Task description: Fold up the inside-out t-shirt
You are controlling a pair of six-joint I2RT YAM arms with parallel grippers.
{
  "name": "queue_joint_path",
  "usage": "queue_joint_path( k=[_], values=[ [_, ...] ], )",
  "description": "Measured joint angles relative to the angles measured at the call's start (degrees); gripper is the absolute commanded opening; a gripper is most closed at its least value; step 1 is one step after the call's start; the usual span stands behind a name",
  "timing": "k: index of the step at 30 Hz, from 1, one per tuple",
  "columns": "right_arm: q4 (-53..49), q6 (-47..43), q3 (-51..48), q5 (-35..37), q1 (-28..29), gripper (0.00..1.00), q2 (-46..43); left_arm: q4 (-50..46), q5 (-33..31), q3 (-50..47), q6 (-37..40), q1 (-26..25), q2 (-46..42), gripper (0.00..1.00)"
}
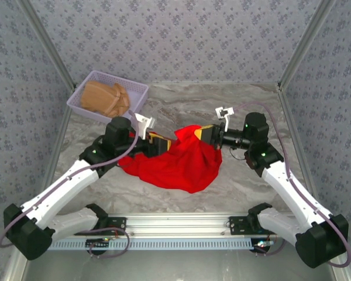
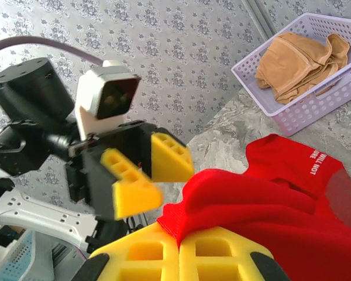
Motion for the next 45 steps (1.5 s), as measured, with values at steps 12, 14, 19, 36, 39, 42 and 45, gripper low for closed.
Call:
queue_joint_path(
  k=[12, 14, 19, 36, 39, 42, 45],
  values=[
    [0.33, 0.35, -0.11, 0.07, 0.02, 0.00, 0.00, 3.06, 0.17, 5.90, 4.17, -6.10, 8.76, 0.64],
    [0.31, 0.33, -0.11, 0.07, 0.02, 0.00, 0.00, 3.89, 0.98, 6.75, 4.04, -6.38, 9.90, 0.58],
    [-0.04, -0.24, -0.11, 0.07, 0.02, 0.00, 0.00, 5.35, 2.29, 8.74, 3.72, -6.43, 12.52, 0.28],
    [-29.46, -19.63, 9.66, 39.30, 9.60, 0.42, -0.70, 2.14, 2.10, 16.81, 0.11, -6.43, 11.74, 0.00],
    [-31.28, -22.97, 8.94, 42.05, 12.90, 0.43, -3.30, 0.31, 1.03, 18.27, -1.97, -6.43, 11.74, 0.00],
    [-30.84, -25.05, 6.75, 41.62, 15.74, 0.41, -7.85, -1.95, -0.26, 19.52, -3.65, -6.49, 12.07, 0.00],
    [-28.61, -25.92, 4.02, 39.30, 20.02, 0.40, -11.06, -3.63, -1.51, 20.92, -4.61, -6.93, 12.79, 0.00]
  ],
)
